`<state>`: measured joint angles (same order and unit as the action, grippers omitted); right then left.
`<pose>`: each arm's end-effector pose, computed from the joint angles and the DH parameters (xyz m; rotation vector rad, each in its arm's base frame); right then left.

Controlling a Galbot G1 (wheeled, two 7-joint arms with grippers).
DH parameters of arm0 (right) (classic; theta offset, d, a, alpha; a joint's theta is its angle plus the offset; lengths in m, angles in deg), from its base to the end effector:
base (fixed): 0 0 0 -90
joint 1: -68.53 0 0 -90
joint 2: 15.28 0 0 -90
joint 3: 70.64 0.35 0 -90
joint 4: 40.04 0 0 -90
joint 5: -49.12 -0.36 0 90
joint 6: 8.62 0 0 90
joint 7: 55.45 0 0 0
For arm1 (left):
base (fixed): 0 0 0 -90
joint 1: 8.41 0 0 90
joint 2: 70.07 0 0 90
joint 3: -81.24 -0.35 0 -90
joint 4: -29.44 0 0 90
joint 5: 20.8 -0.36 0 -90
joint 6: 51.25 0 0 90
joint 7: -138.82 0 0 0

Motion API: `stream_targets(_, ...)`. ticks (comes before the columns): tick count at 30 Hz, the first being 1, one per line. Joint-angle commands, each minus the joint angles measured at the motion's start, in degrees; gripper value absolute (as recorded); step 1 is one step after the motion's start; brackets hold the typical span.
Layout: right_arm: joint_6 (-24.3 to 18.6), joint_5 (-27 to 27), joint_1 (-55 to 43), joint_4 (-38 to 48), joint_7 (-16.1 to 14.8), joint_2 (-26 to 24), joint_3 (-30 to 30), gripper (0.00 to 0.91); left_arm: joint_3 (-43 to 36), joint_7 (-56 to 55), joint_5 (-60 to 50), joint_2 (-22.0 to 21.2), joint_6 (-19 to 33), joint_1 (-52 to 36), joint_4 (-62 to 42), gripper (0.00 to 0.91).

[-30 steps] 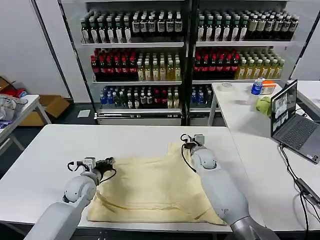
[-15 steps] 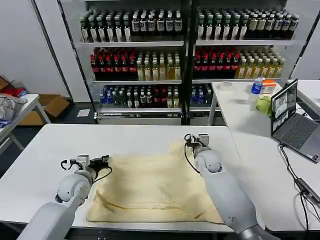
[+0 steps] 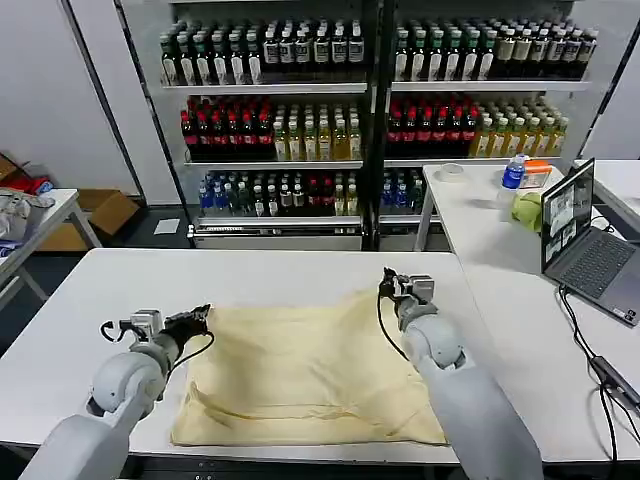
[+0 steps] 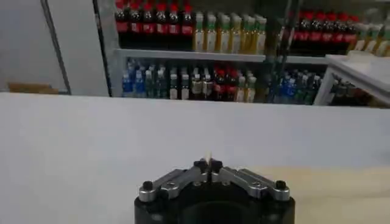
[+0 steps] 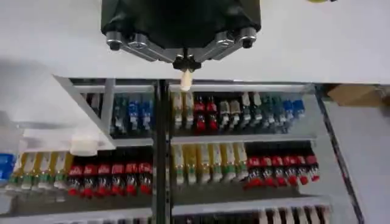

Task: Fold and organize the clothes.

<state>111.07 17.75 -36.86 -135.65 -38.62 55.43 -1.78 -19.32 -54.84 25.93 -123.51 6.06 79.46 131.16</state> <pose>0.4124 0.0180 -0.2390 0.2049 -2.8145 -0.0261 0.3560 0.1130 -0.2478 -0.1201 -2.6335 0.0613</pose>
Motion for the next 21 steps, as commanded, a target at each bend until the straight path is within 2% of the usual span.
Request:
stream_targets(1,0.40,-0.26,8.52,-12.72,0.07,-3.86,2.05,0.000,5.66,0.33,0.66,0.88,0.05,9.34,8.30,0.010)
stream_targets(11,0.96,-0.28,18.40,-21.18,0.21,-6.38,5.17,0.000,8.59,1.32,0.49,1.60,0.09,15.65,12.50,0.010)
stream_targets(21,1.72,-0.09,24.18,-25.90,0.38,-6.98,7.81,0.000,9.58,2.11,-0.51,1.47,0.11,19.28,14.87,0.010)
